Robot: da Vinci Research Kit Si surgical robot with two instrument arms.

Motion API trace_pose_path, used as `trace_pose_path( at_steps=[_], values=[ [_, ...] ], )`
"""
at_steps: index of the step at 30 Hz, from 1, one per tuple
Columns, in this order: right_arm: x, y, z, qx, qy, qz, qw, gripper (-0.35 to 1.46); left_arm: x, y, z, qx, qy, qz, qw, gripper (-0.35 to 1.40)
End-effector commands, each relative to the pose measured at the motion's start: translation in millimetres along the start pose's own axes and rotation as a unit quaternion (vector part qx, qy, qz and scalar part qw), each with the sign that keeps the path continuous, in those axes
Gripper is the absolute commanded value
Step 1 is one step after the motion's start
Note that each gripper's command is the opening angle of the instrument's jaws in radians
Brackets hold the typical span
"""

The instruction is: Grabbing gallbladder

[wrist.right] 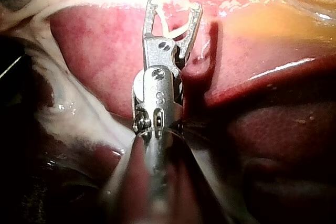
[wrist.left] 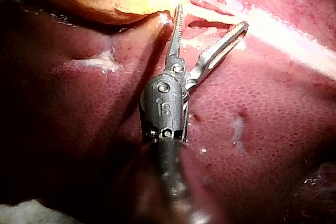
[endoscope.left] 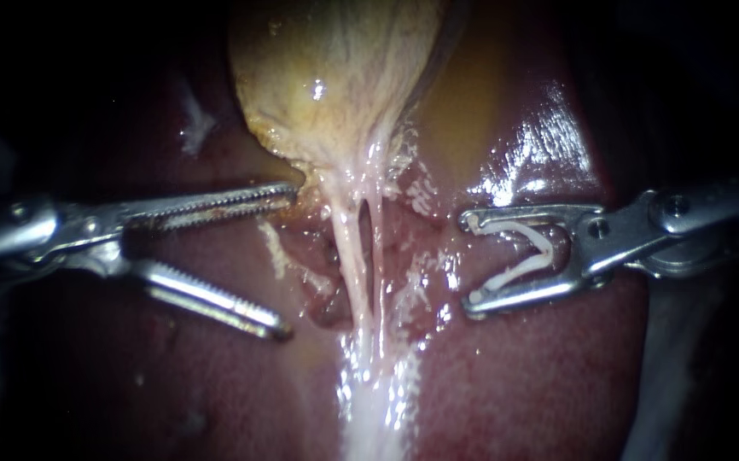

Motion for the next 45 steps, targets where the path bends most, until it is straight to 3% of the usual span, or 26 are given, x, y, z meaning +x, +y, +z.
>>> trace_pose_path(
  at_steps=[1,7,9,14,19,28,34,45],
  values=[
    [0.0,0.0,0.0,0.0,0.0,0.0,1.0,0.5,0.0,0.0,0.0,0.0,0.0,-0.003,1.0,0.79],
    [0.0,0.0,0.0,0.0,0.0,0.0,1.0,0.5,-0.1,-0.2,-0.1,-0.001,0.001,-0.032,0.9995,0.79],
    [0.0,0.0,0.0,0.0,0.0,0.0,1.0,0.5,-0.1,-0.4,-0.2,-0.002,0.001,-0.062,0.9981,0.79],
    [0.0,0.0,0.0,0.0,0.0,0.0,1.0,0.5,-0.5,-1.5,-0.4,0.004,0.002,-0.123,0.9923,0.76],
    [0.0,0.0,0.1,0.0,0.0,0.0,1.0,0.5,-1.3,-2.7,-0.1,0.009,-0.017,-0.172,0.9849,0.73],
    [0.0,0.0,0.0,0.0,0.0,0.0,1.0,0.5,-2.1,-4.6,0.6,0.022,-0.033,-0.212,0.9764,0.54],
    [0.0,0.0,0.0,0.0,0.0,0.0,1.0,0.5,-1.5,-5.4,1.4,0.025,-0.032,-0.221,0.9745,0.41],
    [0.1,-0.1,0.0,0.0,0.0,0.0,1.0,0.5,-1.5,-7.4,2.3,0.03,-0.031,-0.237,0.9706,0.37]
  ],
)
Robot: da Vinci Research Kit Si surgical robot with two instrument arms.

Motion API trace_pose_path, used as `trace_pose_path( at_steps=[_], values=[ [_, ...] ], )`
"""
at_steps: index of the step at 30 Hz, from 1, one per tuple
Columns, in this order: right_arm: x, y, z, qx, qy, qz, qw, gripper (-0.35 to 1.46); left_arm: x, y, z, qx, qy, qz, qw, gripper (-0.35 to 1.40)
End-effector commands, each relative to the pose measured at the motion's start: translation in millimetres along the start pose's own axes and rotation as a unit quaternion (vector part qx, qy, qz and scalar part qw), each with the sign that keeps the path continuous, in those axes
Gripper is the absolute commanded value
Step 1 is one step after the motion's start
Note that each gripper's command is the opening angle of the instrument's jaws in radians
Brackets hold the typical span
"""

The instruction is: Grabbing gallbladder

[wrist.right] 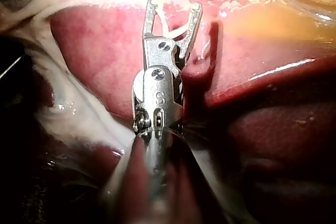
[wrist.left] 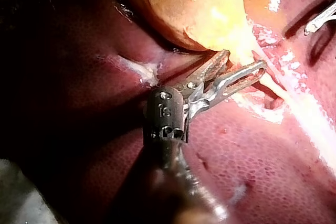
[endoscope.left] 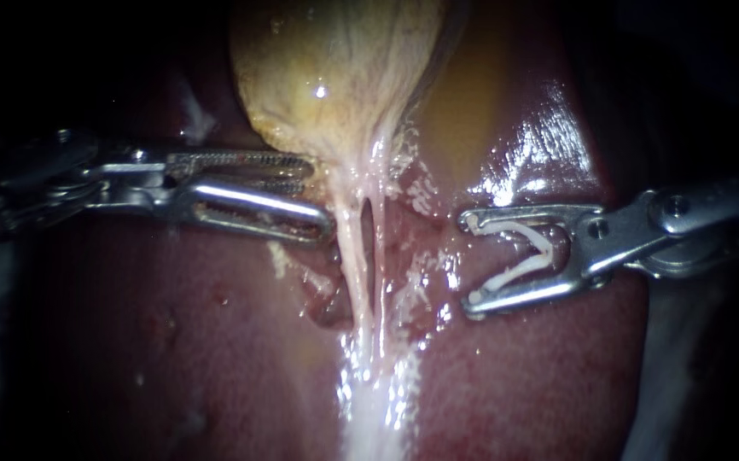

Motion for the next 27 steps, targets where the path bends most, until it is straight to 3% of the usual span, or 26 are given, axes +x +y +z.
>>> trace_pose_path(
  at_steps=[1,5,17,27],
  values=[
    [0.0,0.0,0.0,0.0,0.0,0.0,1.0,0.5,0.0,-0.2,-0.1,0.001,0.0,0.001,1.0,0.37],
    [0.0,0.0,0.0,0.0,0.0,0.0,1.0,0.5,-0.1,-0.6,-0.5,0.001,-0.003,-0.005,1.0,0.32],
    [0.1,-0.1,0.0,0.0,0.0,0.0,1.0,0.5,-0.4,-0.4,-1.6,0.014,-0.028,-0.01,0.9995,-0.28],
    [0.1,-0.1,0.0,0.0,0.0,0.0,1.0,0.5,-0.1,0.1,-2.2,0.02,-0.04,-0.025,0.9987,-0.35]
  ],
)
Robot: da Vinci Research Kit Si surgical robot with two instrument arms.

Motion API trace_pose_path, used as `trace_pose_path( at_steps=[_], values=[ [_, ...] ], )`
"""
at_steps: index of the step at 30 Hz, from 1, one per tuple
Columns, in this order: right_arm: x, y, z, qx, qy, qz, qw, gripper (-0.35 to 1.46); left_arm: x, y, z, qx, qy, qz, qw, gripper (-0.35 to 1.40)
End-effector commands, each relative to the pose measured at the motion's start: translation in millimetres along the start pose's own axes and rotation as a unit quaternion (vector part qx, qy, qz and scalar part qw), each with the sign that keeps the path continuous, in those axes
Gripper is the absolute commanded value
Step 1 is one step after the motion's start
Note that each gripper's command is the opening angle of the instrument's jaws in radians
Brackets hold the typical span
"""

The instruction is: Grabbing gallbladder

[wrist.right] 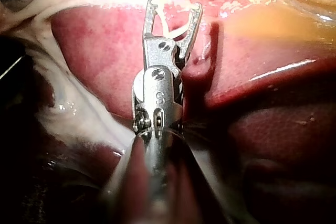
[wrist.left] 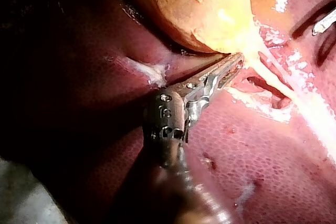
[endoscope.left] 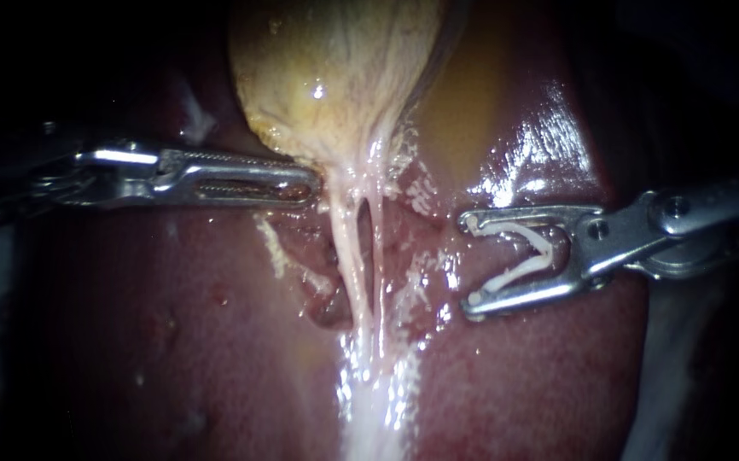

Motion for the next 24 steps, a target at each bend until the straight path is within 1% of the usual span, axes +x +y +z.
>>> trace_pose_path(
  at_steps=[1,5,8,10,12,17,20,24],
  values=[
    [0.0,0.0,0.0,0.0,0.0,0.0,1.0,0.5,0.0,0.2,-0.1,0.0,-0.001,-0.002,1.0,-0.35],
    [0.0,0.0,0.0,0.0,0.0,0.0,1.0,0.5,0.0,0.9,-0.7,-0.001,-0.001,-0.009,1.0,-0.35],
    [0.0,0.0,0.0,0.0,0.0,0.0,1.0,0.5,0.1,1.4,-1.8,-0.002,-0.002,-0.013,0.9999,-0.35],
    [0.0,0.0,0.0,0.0,0.0,0.0,1.0,0.5,0.3,1.7,-2.8,-0.004,-0.003,-0.014,0.9999,-0.35],
    [0.0,0.0,0.0,0.0,0.0,0.0,1.0,0.5,1.0,2.0,-4.1,-0.007,-0.006,-0.016,0.9998,-0.35],
    [0.0,0.0,0.0,0.0,0.0,0.0,1.0,0.5,2.8,2.6,-6.6,0.002,-0.002,-0.022,0.9998,-0.35],
    [0.0,0.0,0.0,0.0,0.0,0.0,1.0,0.5,3.1,3.0,-7.3,0.002,0.002,-0.026,0.9996,-0.35],
    [0.0,0.0,0.0,0.0,0.0,0.0,1.0,0.5,3.2,3.3,-7.4,0.003,0.002,-0.027,0.9996,-0.35]
  ],
)
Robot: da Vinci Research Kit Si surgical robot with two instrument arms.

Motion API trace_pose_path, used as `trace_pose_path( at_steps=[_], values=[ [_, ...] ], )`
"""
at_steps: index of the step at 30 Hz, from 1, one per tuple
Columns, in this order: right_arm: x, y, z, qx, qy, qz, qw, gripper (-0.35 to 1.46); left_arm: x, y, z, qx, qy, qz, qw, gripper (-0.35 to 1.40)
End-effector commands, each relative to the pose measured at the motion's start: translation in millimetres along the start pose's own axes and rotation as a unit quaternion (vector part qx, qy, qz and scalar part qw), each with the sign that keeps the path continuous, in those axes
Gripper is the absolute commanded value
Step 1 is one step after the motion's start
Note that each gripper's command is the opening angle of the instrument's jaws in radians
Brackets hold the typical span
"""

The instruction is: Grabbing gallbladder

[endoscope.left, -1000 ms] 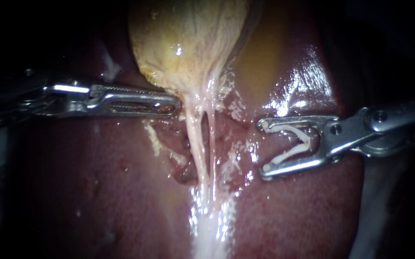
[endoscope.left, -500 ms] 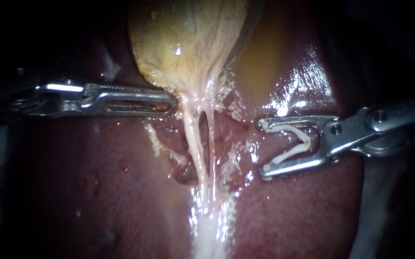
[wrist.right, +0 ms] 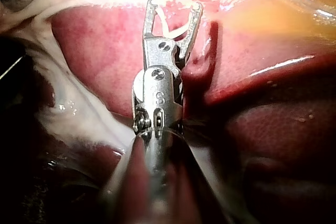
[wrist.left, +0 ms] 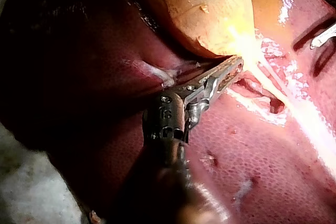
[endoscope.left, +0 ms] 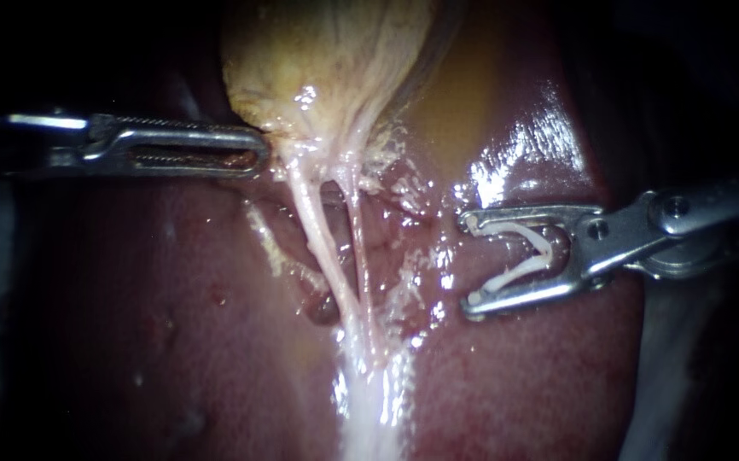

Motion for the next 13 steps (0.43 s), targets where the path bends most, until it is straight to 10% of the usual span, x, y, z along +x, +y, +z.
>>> trace_pose_path(
  at_steps=[1,13],
  values=[
    [0.0,0.0,0.0,0.0,0.0,0.0,1.0,0.5,0.0,0.0,0.0,-0.001,0.0,0.0,1.0,-0.35],
    [0.0,0.0,0.1,0.0,0.0,0.0,1.0,0.5,0.0,0.1,0.1,0.0,0.0,0.0,1.0,-0.35]
  ],
)
